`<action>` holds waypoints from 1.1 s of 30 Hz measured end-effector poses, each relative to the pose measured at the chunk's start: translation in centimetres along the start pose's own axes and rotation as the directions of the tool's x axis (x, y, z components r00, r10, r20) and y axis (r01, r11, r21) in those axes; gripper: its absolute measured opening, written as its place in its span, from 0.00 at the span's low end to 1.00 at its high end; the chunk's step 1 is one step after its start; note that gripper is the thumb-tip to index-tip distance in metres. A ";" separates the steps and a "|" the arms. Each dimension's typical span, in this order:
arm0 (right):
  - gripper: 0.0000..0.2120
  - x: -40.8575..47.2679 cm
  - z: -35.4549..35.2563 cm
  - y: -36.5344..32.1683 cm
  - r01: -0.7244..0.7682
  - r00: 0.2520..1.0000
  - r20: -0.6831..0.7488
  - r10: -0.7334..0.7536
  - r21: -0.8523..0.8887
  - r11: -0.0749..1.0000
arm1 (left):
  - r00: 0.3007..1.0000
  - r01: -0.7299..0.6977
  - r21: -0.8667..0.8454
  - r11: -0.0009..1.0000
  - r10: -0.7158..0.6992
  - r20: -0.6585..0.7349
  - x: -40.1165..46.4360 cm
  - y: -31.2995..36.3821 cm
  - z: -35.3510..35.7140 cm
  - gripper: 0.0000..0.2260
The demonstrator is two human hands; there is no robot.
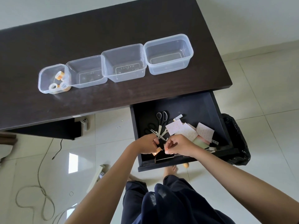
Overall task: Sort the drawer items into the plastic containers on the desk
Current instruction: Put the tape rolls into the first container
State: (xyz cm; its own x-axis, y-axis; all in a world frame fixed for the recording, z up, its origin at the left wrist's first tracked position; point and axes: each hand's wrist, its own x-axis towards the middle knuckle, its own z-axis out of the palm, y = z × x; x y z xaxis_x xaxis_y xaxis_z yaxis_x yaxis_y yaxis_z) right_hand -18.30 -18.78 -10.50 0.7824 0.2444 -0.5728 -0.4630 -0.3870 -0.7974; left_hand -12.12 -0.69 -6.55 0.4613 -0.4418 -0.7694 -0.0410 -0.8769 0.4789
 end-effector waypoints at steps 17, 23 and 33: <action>0.04 5.3 0.9 -21.4 0.370 0.914 -0.126 -0.385 -0.128 0.920 | 0.877 -0.205 -0.319 0.925 0.029 -0.480 -9.6 -7.2 -15.3 0.07; 0.05 12.8 7.1 -31.4 0.411 0.889 -0.161 -0.429 -0.130 0.902 | 0.818 -0.219 -0.321 0.921 -0.005 -0.575 -13.7 -15.1 -25.3 0.07; 0.08 25.3 15.3 -41.1 0.338 0.884 -0.249 -0.396 -0.246 0.909 | 0.704 -0.191 -0.279 0.941 -0.067 -0.707 -12.2 -25.7 -36.5 0.06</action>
State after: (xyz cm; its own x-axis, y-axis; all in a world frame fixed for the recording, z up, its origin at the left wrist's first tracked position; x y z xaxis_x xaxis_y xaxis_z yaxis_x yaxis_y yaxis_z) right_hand 14.12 16.88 4.90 0.9785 0.1480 -0.1435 -0.0540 -0.4880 -0.8712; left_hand 15.64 34.10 5.92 0.9543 -0.1183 -0.2746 0.1206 -0.6880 0.7157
